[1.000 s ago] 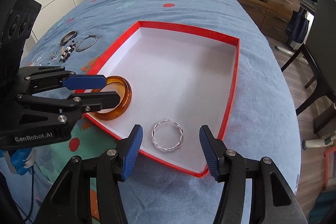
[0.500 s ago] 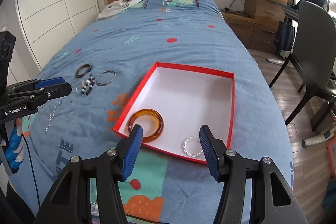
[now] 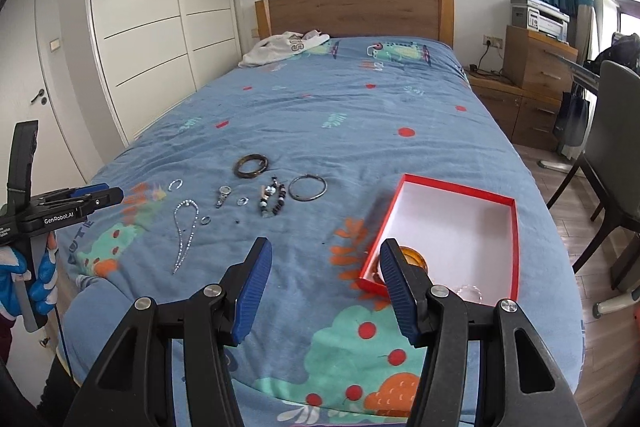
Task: Organize jewelry
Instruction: 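Withdraw both tools from the box back toward the remaining jewelry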
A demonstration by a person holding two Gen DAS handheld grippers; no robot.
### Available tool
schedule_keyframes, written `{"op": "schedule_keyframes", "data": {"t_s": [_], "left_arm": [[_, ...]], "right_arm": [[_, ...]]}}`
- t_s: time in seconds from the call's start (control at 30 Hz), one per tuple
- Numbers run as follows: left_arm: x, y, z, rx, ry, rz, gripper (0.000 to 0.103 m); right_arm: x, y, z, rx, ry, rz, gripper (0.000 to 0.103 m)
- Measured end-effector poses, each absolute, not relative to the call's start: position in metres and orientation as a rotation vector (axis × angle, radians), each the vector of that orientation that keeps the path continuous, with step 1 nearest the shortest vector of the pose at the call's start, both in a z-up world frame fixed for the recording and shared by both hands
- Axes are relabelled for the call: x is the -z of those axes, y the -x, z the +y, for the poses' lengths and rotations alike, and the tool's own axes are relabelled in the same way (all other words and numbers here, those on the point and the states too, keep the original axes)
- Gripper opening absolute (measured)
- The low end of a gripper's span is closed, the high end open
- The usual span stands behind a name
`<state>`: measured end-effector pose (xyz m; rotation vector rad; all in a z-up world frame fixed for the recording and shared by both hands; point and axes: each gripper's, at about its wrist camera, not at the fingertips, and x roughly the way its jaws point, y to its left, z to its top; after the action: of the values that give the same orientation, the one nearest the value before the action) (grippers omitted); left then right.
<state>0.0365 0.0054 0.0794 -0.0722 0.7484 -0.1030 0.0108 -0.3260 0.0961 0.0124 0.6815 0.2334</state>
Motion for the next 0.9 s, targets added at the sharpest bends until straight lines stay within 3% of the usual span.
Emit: {"op": "schedule_keyframes", "data": {"t_s": [0.33, 0.9], "left_arm": [[-0.059, -0.015, 0.057, 0.036, 0.128, 0.756, 0.050], [-0.004, -0.096, 0.010, 0.199, 0.048, 0.836, 0.050]], "right_arm": [[-0.084, -0.011, -0.288, -0.253, -0.005, 0.703, 0.056], [-0.029, -0.082, -0.278, -0.251, -0.047, 0.788, 0.056]]}}
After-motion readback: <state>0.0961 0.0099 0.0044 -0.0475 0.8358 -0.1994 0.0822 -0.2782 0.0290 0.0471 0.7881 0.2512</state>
